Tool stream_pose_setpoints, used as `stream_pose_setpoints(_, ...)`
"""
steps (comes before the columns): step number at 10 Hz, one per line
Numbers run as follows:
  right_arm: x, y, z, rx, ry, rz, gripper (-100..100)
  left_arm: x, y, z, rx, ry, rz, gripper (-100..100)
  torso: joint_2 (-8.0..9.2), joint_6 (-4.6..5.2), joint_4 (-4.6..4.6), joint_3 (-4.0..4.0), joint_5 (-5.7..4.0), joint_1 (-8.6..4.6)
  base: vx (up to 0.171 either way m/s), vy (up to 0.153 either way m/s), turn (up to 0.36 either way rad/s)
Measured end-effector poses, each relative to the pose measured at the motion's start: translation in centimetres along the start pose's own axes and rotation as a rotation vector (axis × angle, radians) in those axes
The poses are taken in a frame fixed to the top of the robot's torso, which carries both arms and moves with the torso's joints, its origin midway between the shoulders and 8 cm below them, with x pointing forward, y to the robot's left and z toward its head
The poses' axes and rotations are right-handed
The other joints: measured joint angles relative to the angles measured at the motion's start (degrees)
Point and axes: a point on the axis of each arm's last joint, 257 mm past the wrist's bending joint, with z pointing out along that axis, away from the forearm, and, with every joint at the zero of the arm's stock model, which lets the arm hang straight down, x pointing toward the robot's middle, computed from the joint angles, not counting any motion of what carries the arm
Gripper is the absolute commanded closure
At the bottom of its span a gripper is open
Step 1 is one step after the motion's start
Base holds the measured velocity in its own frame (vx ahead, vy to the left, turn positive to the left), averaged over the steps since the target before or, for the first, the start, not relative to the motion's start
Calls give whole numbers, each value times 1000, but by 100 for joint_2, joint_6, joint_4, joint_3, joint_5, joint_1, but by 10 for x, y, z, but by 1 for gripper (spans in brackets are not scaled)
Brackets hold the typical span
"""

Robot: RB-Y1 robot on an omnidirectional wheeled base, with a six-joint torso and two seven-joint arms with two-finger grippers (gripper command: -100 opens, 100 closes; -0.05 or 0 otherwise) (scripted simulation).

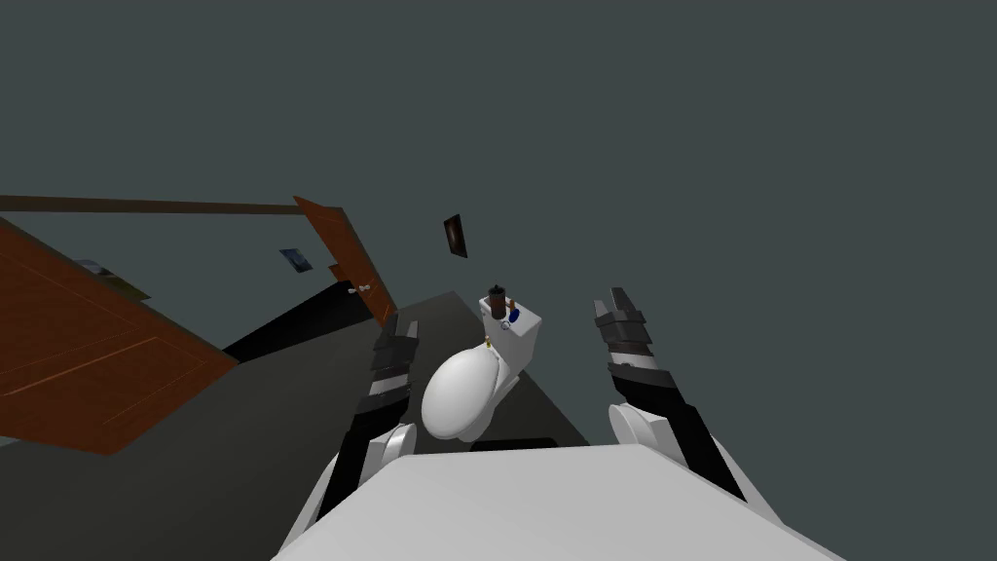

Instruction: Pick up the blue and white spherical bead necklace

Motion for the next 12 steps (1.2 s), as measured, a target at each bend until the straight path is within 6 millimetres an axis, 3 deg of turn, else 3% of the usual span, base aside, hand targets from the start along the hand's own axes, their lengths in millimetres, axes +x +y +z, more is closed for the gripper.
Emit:
stream_pose_setpoints(2, 0, 0, 0, 0, 0, 0, 0, 6, 10, 1, -26, 42, 16, -100, -7, 1, -1, -4, -1, -5, 29, -23, -47)
stream_pose_setpoints(12, 0, 0, 0, 0, 0, 0, 0, 28, 112, -9, -272, 141, 44, -100, -14, 0, -3, -8, -2, -9, 31, -26, -49)
